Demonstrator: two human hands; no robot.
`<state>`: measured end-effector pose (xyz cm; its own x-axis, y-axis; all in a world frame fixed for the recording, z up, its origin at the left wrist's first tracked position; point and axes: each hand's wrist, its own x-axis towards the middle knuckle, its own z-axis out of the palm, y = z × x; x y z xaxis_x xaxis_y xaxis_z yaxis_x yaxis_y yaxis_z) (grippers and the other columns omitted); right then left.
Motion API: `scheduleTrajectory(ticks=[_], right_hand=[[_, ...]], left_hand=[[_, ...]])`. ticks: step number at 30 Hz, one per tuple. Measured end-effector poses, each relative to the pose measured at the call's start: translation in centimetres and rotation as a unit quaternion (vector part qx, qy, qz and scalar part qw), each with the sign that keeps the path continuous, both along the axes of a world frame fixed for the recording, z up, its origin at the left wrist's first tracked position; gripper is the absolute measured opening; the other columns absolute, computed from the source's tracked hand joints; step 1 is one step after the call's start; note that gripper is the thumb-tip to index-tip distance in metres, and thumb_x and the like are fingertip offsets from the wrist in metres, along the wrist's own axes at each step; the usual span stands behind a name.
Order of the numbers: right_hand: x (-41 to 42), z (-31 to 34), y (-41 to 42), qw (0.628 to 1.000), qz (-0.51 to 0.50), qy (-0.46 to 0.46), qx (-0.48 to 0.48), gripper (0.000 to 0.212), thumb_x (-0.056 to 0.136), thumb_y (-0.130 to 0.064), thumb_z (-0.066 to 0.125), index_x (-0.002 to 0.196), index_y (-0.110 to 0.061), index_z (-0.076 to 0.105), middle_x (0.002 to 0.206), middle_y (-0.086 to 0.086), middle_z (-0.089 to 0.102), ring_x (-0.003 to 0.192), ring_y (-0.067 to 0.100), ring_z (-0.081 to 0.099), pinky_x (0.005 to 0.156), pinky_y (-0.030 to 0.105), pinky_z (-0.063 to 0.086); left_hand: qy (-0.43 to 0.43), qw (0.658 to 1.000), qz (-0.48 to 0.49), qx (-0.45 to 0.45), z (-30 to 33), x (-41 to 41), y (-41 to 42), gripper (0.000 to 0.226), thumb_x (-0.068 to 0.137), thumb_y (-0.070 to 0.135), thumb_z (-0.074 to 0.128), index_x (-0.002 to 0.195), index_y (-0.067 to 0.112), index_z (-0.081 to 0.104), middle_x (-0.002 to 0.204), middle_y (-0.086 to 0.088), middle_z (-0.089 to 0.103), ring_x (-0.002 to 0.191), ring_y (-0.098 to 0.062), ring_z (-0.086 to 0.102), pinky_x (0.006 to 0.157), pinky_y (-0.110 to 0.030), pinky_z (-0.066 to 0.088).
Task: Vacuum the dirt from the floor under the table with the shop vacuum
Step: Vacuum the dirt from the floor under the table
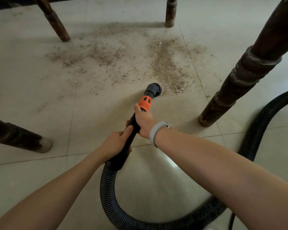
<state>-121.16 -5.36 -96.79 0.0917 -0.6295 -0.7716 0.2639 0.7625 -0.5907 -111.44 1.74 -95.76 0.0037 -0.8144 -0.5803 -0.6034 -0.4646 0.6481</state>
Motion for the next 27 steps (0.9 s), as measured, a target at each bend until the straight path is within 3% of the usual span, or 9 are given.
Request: scheduleTrajectory(ticks=[6, 12, 27], right_hand=[[-0.2, -0.2, 0.8, 1.0, -0.003, 0.003, 0.009, 0.024, 0.095, -0.031, 0.051, 0.097, -0.009, 0.042, 0.074, 0.011, 0.051, 0.059, 0.025, 0.056, 0.064, 0.039, 0.055], [-1.5, 0.2, 1.0, 1.0, -0.029, -0.004, 0.01, 0.026, 0.096, -0.029, 0.049, 0.084, -0.01, 0.038, 0.069, 0.011, 0.048, 0.052, 0.024, 0.052, 0.055, 0.036, 0.049], [-4.8, 0.5, 0.3, 0.997, -0.074, 0.004, 0.011, 0.026, 0.096, -0.029, 0.051, 0.097, -0.005, 0.043, 0.066, 0.011, 0.049, 0.053, 0.024, 0.053, 0.058, 0.037, 0.05]], left_hand=[[-0.007, 1.0, -0.022, -0.007, 0.1, 0.1, 0.8, 0.063, 0.097, 0.053, 0.027, 0.068, 0.01, 0.063, 0.06, 0.0, 0.067, 0.059, -0.01, 0.063, 0.062, -0.02, 0.043], [-0.003, 0.999, -0.042, -0.006, 0.2, -0.9, 0.5, 0.061, 0.097, 0.052, 0.027, 0.071, 0.009, 0.063, 0.06, 0.0, 0.067, 0.057, -0.008, 0.062, 0.06, -0.018, 0.042], [-0.014, 0.996, -0.092, -0.011, -0.3, -3.7, -1.2, 0.056, 0.098, 0.053, 0.025, 0.076, 0.013, 0.059, 0.067, -0.001, 0.07, 0.061, -0.01, 0.063, 0.063, -0.02, 0.043]])
